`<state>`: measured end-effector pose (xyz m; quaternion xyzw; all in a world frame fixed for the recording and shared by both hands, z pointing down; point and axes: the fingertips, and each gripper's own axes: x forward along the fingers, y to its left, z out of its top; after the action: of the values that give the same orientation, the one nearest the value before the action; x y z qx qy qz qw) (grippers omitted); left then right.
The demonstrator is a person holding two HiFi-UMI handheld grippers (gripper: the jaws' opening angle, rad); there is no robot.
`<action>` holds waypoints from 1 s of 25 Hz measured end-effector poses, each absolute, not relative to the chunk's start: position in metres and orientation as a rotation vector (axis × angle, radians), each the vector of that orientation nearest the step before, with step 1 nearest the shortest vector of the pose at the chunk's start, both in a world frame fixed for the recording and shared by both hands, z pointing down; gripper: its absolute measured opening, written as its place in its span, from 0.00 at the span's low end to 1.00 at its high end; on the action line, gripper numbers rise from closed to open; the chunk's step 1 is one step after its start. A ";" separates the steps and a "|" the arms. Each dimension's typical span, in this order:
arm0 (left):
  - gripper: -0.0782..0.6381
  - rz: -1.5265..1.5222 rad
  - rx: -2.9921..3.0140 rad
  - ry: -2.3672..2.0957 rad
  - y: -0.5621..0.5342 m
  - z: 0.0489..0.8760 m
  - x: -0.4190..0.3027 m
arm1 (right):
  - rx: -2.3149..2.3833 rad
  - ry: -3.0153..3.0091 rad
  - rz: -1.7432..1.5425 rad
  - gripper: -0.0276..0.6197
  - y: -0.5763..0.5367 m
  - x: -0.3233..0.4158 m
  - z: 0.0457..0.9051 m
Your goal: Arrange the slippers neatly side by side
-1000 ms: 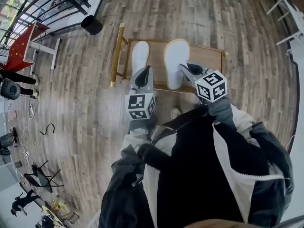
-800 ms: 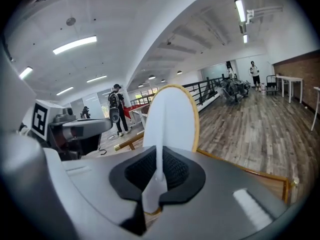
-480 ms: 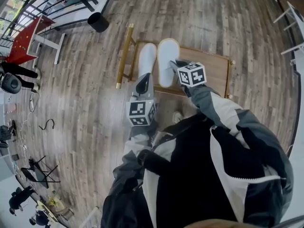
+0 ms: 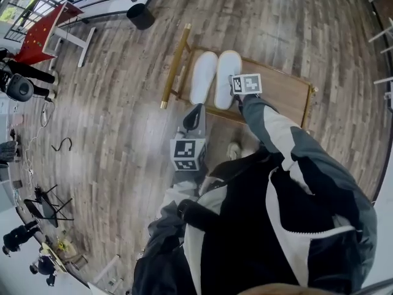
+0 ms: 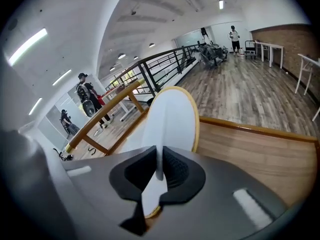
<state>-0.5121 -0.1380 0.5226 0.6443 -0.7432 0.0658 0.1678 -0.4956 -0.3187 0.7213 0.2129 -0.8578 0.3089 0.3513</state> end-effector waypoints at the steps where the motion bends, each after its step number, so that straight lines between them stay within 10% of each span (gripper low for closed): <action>1: 0.12 0.193 1.821 -2.118 -0.136 0.524 -0.514 | 0.556 -2.208 0.796 0.09 -0.321 -0.498 0.726; 15: 0.12 0.201 1.761 -2.107 -0.123 0.540 -0.519 | 0.548 -2.116 0.752 0.29 -0.335 -0.506 0.756; 25: 0.12 0.178 1.849 -2.098 -0.159 0.527 -0.514 | 0.473 -2.320 0.727 0.17 -0.326 -0.498 0.694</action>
<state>-0.5136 -0.1587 0.5274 0.6503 -0.7380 0.0627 0.1691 -0.4980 -0.3264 0.6940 0.1805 -0.8854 0.2775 0.3263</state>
